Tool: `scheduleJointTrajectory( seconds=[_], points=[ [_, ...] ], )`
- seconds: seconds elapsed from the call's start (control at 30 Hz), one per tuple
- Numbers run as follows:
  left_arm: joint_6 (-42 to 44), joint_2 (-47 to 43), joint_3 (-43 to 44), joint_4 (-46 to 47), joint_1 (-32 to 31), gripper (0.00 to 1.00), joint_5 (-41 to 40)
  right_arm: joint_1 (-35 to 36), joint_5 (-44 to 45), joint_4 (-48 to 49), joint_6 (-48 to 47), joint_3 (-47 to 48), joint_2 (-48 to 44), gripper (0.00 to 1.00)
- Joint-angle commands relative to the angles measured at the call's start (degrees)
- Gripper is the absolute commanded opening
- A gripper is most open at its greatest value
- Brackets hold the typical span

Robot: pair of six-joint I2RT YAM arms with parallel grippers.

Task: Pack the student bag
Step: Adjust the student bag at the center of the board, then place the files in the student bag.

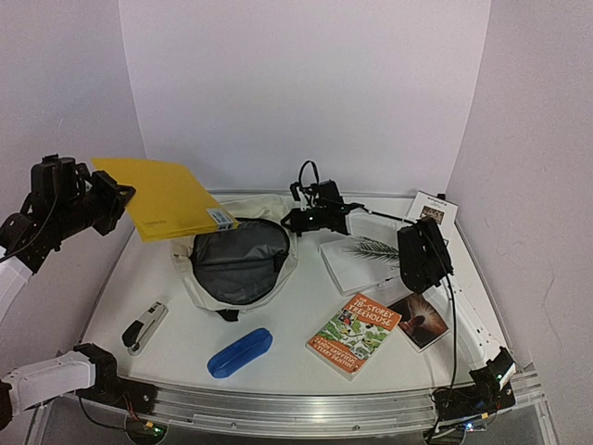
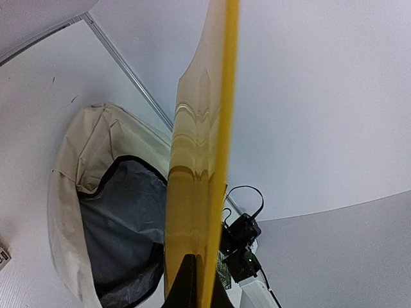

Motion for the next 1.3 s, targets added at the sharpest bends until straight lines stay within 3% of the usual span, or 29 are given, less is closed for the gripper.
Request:
scheduleJointTrajectory(
  seconds=[0.0, 0.2, 0.27, 0.33, 0.4, 0.43, 0.53, 0.63, 0.7, 0.87, 1.07, 1.27],
  points=[
    [-1.6, -1.4, -1.0, 4.0, -0.1, 0.0, 0.7, -5.4, 11.8, 1.6, 10.9, -4.4, -7.7, 0.0],
    [-3.4, -1.2, -4.2, 8.8, -0.1, 0.0, 3.9, -8.1, 14.1, 1.7, 21.8, -16.1, -16.0, 0.0],
    [-4.1, -1.7, -5.4, 10.1, -0.1, 0.0, 4.1, -8.1, 9.8, 2.2, 23.2, -18.4, -18.0, 0.12],
    [-5.0, -2.3, -6.6, 10.9, -0.1, 0.0, 4.4, -8.1, 5.5, 2.1, 22.9, -20.1, -20.0, 0.45],
    [-5.9, -2.9, -7.6, 11.3, -0.1, 0.0, 5.3, -8.1, 6.1, 1.6, 18.0, -22.3, -23.4, 0.69],
    [-6.5, -3.1, -8.2, 11.5, -0.1, 0.0, 6.0, -8.2, 7.7, 1.4, 14.6, -23.8, -25.1, 0.76],
    [-8.5, -4.3, -10.7, 13.4, -0.1, 0.0, 8.5, -8.8, 11.5, 0.9, 3.3, -24.8, -28.7, 0.86],
    [-9.5, -5.9, -12.5, 15.2, -0.2, 0.0, 10.2, -9.1, 10.5, -0.6, -5.4, -22.5, -29.8, 0.86],
    [-10.1, -6.3, -13.3, 15.5, -0.2, 0.0, 11.0, -8.9, 4.3, -1.5, -10.5, -21.2, -30.4, 0.83],
    [-11.4, -6.1, -15.1, 14.8, -0.2, 0.0, 12.4, -3.6, 0.0, -9.4, -25.5, -16.6, -29.2, 0.77],
    [-12.3, -6.2, -16.6, 15.1, -0.2, 0.0, 12.4, 1.5, -0.3, -15.0, -32.5, -12.9, -24.1, 0.73],
    [-12.5, -4.9, -17.3, 16.3, -0.9, 0.0, 14.3, 3.8, 2.3, -17.8, -35.9, -7.0, -16.0, 0.79]
  ],
)
